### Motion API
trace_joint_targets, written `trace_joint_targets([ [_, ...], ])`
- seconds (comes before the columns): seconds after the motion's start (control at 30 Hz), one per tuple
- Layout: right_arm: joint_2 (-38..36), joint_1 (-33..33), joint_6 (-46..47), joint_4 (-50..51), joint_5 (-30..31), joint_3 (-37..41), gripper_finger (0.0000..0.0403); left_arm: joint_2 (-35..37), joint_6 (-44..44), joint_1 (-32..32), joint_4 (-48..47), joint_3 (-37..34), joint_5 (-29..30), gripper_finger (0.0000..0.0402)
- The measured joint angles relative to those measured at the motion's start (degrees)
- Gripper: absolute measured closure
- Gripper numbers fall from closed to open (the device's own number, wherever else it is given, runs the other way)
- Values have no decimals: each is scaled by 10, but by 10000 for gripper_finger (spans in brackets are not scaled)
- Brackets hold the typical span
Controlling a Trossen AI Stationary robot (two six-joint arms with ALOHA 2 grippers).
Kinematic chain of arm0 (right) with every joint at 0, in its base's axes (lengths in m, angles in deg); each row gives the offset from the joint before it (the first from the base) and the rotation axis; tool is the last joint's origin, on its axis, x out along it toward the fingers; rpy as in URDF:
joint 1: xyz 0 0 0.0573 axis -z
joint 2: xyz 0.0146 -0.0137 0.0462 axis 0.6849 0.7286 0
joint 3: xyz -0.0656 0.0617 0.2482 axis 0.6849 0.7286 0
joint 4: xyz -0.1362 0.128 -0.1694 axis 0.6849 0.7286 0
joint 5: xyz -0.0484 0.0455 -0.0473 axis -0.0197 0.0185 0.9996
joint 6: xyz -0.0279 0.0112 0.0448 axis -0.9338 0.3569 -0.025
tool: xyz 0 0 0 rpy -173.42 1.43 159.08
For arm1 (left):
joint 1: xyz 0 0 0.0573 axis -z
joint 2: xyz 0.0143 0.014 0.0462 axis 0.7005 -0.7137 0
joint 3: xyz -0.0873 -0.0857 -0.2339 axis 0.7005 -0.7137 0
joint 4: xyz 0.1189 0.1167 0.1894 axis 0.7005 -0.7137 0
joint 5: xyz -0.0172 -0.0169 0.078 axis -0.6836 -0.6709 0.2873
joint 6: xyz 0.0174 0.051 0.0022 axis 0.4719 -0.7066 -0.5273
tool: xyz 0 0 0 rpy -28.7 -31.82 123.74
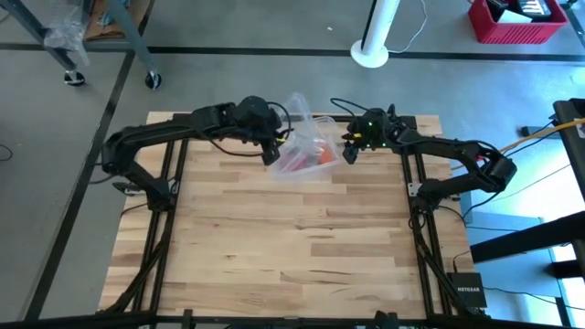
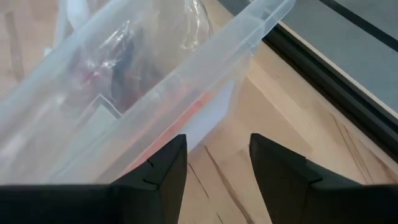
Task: Roll bandage
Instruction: Close the transparent bin
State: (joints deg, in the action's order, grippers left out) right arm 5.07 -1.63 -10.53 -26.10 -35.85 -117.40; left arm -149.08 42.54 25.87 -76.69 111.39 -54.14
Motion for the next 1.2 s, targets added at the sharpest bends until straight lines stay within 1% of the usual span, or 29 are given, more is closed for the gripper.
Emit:
trace_joint_targets([
  [0.17, 0, 0, -2, -11, -19, 0, 224, -25, -28, 1, 47, 0, 1, 357],
  [0.37, 0, 0, -3, -12, -26, 0, 224, -66, -47, 2, 125, 0, 2, 366],
  [0.5, 0, 0, -3, -12, -41, 0, 224, -103, -56, 1, 155, 0, 2, 362],
  [0.63, 0, 0, -4, -12, -41, 0, 224, -140, -63, 0, 177, 0, 2, 358],
  [0.73, 0, 0, -11, -10, -41, 0, 224, -160, -70, -2, 180, 0, 1, 361],
  [0.8, 0, 0, -12, -11, -41, 0, 224, -169, -74, -3, 175, 1, -9, 363],
  [0.97, -2, 0, -18, -9, -35, 0, 224, -173, -103, -1, 174, 1, -26, 357],
  [1.1, -27, 0, -30, -1, -21, 0, 224, -174, -106, -2, 191, 0, -27, 350],
  [1.2, -51, 0, -34, 7, -20, 0, 224, -176, -127, -2, 199, 0, -27, 348],
])
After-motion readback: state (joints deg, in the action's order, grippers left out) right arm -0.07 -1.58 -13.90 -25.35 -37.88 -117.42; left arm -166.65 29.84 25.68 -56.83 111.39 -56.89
